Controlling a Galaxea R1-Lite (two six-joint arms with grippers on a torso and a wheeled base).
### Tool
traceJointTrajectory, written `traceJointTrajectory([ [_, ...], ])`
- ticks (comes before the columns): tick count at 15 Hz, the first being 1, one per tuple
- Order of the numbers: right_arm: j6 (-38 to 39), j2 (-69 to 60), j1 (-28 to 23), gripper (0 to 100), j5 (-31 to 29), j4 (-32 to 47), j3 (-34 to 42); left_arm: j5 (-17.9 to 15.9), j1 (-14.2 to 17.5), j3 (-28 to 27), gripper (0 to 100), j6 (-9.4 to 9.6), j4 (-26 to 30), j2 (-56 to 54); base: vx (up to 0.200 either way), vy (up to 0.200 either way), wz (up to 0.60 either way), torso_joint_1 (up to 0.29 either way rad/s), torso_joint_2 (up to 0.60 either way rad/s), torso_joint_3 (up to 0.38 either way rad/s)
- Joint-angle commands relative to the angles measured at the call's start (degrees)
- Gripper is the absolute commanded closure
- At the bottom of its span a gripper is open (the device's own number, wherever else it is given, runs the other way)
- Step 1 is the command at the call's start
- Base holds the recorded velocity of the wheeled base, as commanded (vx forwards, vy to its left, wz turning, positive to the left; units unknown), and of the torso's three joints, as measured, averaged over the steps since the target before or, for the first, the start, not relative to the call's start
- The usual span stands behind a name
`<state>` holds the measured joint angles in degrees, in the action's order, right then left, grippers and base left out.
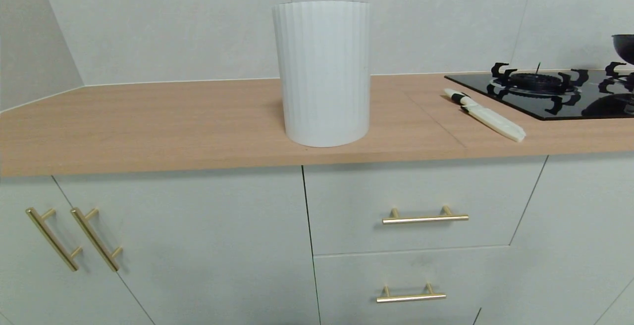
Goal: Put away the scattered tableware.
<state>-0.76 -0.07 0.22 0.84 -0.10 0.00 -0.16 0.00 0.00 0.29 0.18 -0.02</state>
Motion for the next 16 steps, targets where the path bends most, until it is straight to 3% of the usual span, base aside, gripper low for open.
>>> traceJointTrajectory([
  [1, -0.04, 0.07, 0.04, 0, 0.04, 0.01, 0.00, -0.02, 0.00, 0.00, 0, -0.03, -0.01, 0.02, 0.200, 0.000, 0.00, -0.007, 0.00, 0.002],
  [16, -0.04, 0.07, 0.04, 0, 0.04, 0.01, 0.00, -0.02, 0.00, 0.00, 0, -0.03, -0.01, 0.02, 0.000, 0.000, 0.00, 0.001, -0.01, -0.003],
])
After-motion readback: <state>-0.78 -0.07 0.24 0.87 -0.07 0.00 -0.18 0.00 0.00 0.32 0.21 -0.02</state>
